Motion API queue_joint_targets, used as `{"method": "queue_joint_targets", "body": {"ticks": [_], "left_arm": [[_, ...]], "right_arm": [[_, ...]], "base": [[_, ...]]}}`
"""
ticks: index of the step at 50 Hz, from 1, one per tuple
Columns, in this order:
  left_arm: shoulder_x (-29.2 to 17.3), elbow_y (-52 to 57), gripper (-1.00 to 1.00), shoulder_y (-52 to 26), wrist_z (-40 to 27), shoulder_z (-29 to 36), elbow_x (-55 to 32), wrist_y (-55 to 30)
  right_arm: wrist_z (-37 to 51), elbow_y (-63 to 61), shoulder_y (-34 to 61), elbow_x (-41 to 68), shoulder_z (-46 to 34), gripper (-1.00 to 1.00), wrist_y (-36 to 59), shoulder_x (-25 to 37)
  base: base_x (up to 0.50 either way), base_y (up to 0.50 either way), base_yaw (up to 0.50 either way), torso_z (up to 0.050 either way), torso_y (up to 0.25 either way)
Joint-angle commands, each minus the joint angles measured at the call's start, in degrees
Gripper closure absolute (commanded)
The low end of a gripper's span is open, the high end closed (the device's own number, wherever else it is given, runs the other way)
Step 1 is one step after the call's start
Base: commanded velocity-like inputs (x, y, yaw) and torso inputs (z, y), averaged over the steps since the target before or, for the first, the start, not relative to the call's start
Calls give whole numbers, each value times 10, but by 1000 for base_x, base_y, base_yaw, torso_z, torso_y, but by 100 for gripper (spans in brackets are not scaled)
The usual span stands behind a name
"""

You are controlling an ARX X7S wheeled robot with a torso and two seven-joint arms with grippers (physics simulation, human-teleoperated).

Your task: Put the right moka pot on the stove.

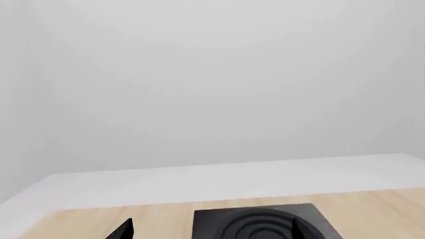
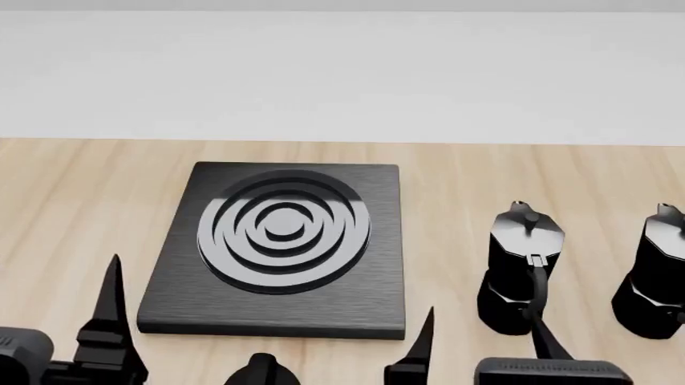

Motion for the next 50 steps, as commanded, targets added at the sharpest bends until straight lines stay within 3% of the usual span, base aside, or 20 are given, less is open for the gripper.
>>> {"method": "queue_joint_targets", "body": {"ticks": [1,24,50], "left_arm": [[-3,7,-100,-3,-4,0,-4,-7],[-8,4,-100,-5,-2,11,4,8],[-13,-3,-100,-2,-1,18,10,27]], "right_arm": [[2,-5,1,3,-1,-100,4,2],[11,-14,5,12,5,-100,16,7],[12,1,11,12,0,-100,8,7]], "base": [[0,0,0,0,0],[0,0,0,0,-4],[0,0,0,0,-217]]}}
